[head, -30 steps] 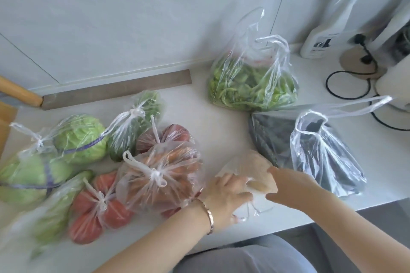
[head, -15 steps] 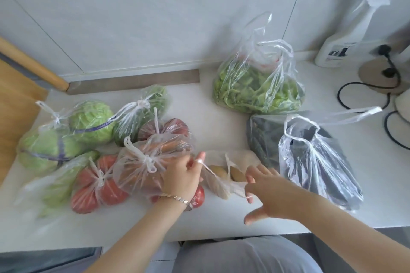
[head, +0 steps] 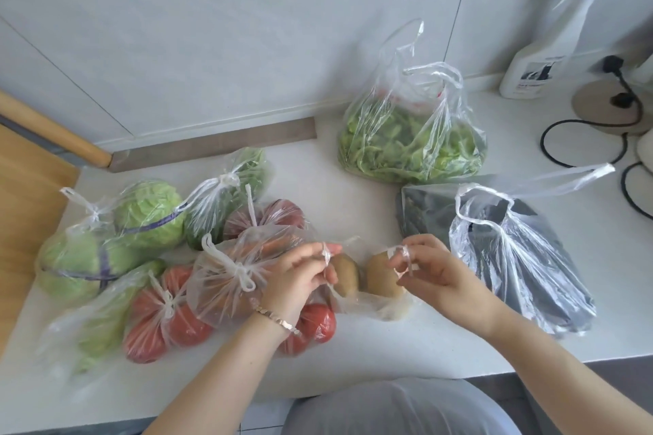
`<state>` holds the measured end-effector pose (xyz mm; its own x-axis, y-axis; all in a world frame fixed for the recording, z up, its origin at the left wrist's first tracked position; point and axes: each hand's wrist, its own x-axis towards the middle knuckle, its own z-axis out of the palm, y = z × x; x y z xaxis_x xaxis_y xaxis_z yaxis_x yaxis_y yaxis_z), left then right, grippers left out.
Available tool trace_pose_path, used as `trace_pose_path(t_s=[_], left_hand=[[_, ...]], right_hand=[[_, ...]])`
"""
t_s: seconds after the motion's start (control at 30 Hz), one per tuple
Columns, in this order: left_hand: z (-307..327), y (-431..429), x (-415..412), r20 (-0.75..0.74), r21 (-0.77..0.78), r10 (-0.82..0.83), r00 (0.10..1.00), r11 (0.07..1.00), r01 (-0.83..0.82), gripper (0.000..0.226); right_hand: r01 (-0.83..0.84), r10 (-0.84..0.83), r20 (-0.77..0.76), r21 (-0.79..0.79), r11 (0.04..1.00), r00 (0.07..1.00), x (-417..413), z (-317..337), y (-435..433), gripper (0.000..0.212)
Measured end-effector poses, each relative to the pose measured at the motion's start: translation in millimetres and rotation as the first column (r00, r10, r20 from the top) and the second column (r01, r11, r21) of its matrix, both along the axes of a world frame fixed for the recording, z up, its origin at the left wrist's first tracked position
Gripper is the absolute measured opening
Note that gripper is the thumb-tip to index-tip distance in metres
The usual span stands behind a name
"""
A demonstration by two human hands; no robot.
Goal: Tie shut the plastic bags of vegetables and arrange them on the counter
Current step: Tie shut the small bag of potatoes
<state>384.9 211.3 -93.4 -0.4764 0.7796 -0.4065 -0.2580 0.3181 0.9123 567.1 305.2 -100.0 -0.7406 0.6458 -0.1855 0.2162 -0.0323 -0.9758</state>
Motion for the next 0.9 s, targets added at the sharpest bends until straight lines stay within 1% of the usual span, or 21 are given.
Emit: trace_pose_path(t_s=[0.03,0.07,0.1,0.17,0.2,0.23,0.27,0.33,0.37,0.43,0.47,0.5,0.57,0.67,0.73,0.77,0.87,0.9], left_hand=[[-1.8,-0.2,-2.9,0.0,0.017,0.002,1.0,1.0,-0.002,0.029],[-4.2,0.1,-5.2,-0.059,0.019,-0.014,0.998,1.0,0.015,0.021],[-6.1,1.4,-7.4,-0.145,0.011,-0.037,0.989,0.999,0.039,0.012],[-10.2,3.0,-7.8,-0.267,0.027,-0.059,0.962,0.997,0.069,0.01],[-10.8,3.1,-5.6,-0.302,0.043,-0.087,0.949,0.994,0.104,0.011],[-11.7,3.8,-3.0,-0.319,0.045,-0.136,0.938,0.986,0.158,0.013],[-12.1,4.5,1.6,-0.323,0.042,-0.192,0.926,0.975,0.217,0.014],[-16.3,5.9,8.6,-0.379,0.034,-0.282,0.881,0.947,0.318,0.018],[-19.6,7.3,10.2,-0.455,0.032,-0.296,0.84,0.937,0.348,0.021],[-26.2,12.4,12.1,-0.646,0.025,-0.281,0.709,0.921,0.389,0.027],[-28.8,15.3,11.3,-0.716,0.027,-0.271,0.643,0.91,0.414,0.03],[-31.2,18.1,9.4,-0.75,0.019,-0.276,0.601,0.899,0.437,0.031],[-34.3,23.6,5.1,-0.802,0.007,-0.284,0.525,0.875,0.485,0.03],[-30.6,28.6,1.2,-0.829,-0.03,-0.35,0.436,0.807,0.59,0.035],[-28.7,30.9,-2.3,-0.828,-0.037,-0.372,0.419,0.783,0.621,0.039],[-29.0,32.1,-4.6,-0.827,-0.037,-0.371,0.422,0.785,0.618,0.039],[-31.6,35.6,-7.9,-0.833,-0.024,-0.344,0.433,0.804,0.594,0.039],[-31.8,36.9,-7.4,-0.831,-0.032,-0.35,0.432,0.807,0.59,0.039]], right_hand=[[0.033,-0.033,-0.023,0.005,0.999,0.999,-0.9,-3.1,0.7,0.035],[0.063,-0.062,-0.029,0.046,0.997,0.998,-2.0,-6.3,1.4,0.031],[0.098,-0.096,-0.024,0.104,0.99,0.995,-4.3,-8.7,2.3,0.032],[0.175,-0.173,-0.023,0.168,0.97,0.985,-9.5,-13.4,3.6,0.037],[0.216,-0.214,-0.031,0.158,0.964,0.976,-13.5,-16.0,4.3,0.036],[0.256,-0.252,-0.048,0.115,0.96,0.967,-19.0,-18.3,4.7,0.035],[0.283,-0.279,-0.064,0.052,0.958,0.958,-24.7,-20.6,5.0,0.033],[0.298,-0.301,-0.063,-0.054,0.953,0.952,-40.0,-25.2,2.3,0.034],[0.295,-0.298,-0.031,-0.075,0.953,0.954,-46.8,-27.4,0.1,0.035],[0.272,-0.267,0.059,-0.098,0.957,0.962,-57.0,-31.0,-4.2,0.038],[0.241,-0.23,0.095,-0.126,0.962,0.969,-59.5,-32.1,-6.2,0.04],[0.201,-0.184,0.115,-0.166,0.965,0.976,-61.2,-33.2,-8.0,0.041],[0.142,-0.113,0.122,-0.263,0.954,0.986,-62.7,-33.7,-9.0,0.04],[0.19,-0.156,0.133,-0.3,0.935,0.979,-59.7,-36.7,-5.2,0.042],[0.215,-0.19,0.11,-0.298,0.93,0.976,-58.0,-37.2,-2.3,0.033],[0.199,-0.179,0.094,-0.311,0.929,0.979,-57.1,-37.2,-1.6,0.029],[0.084,-0.081,0.024,-0.407,0.91,0.996,-54.1,-37.6,-1.9,0.017],[0.043,-0.047,0.002,-0.415,0.909,0.999,-53.2,-37.1,-2.4,0.013]])
